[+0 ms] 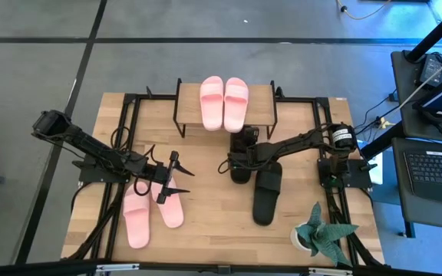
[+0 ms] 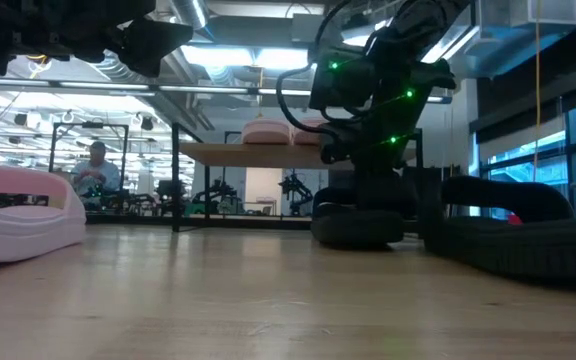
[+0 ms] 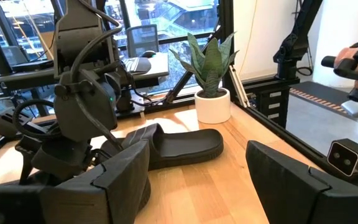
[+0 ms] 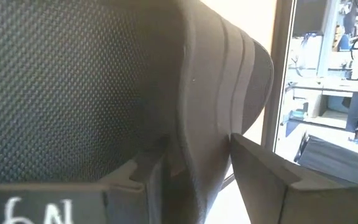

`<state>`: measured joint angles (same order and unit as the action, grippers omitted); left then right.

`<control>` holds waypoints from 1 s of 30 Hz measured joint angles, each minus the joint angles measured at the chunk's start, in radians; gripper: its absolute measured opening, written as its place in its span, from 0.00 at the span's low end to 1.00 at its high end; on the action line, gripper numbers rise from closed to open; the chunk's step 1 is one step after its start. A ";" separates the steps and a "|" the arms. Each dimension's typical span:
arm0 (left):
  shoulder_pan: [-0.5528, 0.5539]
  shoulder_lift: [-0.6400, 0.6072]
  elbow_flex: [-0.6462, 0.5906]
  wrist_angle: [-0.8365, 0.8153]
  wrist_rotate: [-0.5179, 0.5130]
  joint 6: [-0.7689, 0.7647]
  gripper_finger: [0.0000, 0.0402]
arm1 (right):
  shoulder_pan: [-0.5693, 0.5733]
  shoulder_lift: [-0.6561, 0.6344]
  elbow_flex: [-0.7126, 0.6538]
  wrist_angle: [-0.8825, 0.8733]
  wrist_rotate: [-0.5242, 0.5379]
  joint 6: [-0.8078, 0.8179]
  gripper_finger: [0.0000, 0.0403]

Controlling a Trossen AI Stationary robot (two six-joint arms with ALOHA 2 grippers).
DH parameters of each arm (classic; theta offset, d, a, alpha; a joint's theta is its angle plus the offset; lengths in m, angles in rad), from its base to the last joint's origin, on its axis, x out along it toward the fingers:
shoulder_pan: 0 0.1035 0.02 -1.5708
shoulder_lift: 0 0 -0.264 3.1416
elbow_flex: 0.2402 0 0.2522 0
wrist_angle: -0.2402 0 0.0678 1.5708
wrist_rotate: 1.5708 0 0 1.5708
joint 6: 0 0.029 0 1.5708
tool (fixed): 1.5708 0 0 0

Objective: Pick and place slides into the shelf
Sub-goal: Put the black slipper slide under the shelf

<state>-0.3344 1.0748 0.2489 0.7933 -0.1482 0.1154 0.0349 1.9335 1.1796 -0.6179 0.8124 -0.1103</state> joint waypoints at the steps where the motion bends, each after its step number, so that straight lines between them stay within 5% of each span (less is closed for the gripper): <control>1: 0.000 0.000 0.000 0.000 0.000 0.000 0.65 | 0.003 0.000 0.009 -0.010 -0.003 0.000 0.41; 6: 0.000 0.000 0.000 0.000 0.000 0.000 0.65 | 0.027 0.000 0.083 -0.064 -0.014 -0.002 0.42; 18: 0.000 0.000 0.000 -0.016 0.000 -0.004 0.65 | 0.040 -0.002 0.233 -0.176 -0.119 0.065 0.72; 25: 0.000 0.000 0.000 -0.022 0.000 -0.010 0.65 | 0.097 -0.002 0.275 -0.286 -0.120 0.164 0.77; 30: 0.000 0.000 0.000 -0.023 0.000 -0.010 0.65 | 0.168 -0.002 0.293 -0.296 -0.342 0.177 0.77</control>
<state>-0.3344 1.0746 0.2489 0.7704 -0.1482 0.1056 0.2025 1.9316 1.4723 -0.9137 0.4704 0.0670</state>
